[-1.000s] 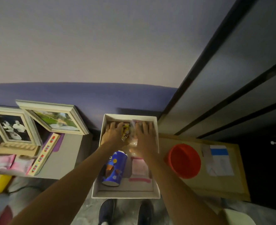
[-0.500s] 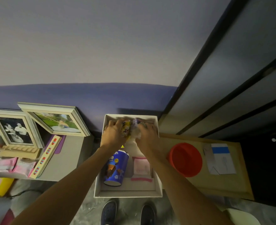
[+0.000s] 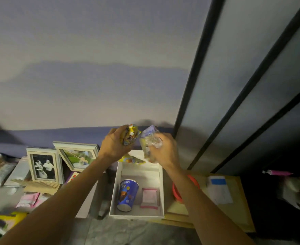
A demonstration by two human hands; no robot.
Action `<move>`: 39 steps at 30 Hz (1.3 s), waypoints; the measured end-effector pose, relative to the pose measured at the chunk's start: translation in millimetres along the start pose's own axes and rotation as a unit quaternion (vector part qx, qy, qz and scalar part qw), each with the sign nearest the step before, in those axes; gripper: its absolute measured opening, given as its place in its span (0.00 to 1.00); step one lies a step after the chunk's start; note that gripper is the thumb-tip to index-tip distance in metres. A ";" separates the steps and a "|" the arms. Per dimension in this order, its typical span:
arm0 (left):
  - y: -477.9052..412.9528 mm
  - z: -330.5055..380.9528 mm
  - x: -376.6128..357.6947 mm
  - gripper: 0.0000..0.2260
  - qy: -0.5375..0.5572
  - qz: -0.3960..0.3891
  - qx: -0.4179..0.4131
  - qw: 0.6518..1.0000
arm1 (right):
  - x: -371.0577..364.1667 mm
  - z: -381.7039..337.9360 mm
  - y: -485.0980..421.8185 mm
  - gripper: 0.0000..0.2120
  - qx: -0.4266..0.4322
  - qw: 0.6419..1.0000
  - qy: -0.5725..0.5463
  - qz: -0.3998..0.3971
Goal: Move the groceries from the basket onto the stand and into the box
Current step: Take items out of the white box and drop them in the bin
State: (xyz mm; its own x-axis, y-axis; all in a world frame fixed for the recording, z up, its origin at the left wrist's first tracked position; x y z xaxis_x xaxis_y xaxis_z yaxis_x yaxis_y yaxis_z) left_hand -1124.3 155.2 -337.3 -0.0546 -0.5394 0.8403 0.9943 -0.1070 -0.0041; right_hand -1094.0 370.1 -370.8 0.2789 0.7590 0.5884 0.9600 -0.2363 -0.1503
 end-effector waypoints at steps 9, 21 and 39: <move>16.1 83.5 83.5 0.36 0.047 0.047 -0.084 0.994 | 119.3 -75.7 19.9 0.13 0.045 0.994 -0.025 0.093; 72.9 231.2 42.9 0.33 0.110 -0.099 -0.296 0.944 | 264.2 -45.5 157.1 0.16 -0.078 0.957 0.014 0.281; 333.3 475.7 -224.4 0.39 0.095 -0.294 -0.479 0.821 | 457.7 141.1 462.7 0.13 -0.304 0.842 0.091 0.436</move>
State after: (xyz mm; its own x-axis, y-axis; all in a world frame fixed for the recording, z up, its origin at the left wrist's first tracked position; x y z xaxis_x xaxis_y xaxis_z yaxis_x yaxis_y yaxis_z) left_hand -736.9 637.8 -269.2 -0.6033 -0.2707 0.7501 0.2665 -0.9550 -0.1303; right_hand -518.6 693.8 -283.1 0.8097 0.0425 0.5853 0.1853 -0.9649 -0.1863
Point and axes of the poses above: each hand's wrist, its own y-axis away from the middle knuckle, its own x-axis out of the back of the hand, z = x × y, the point moved 3 cm from there along -y, towards the middle knuckle, and after that the axes turned 5 degrees about -y, right-handed, at the moved point
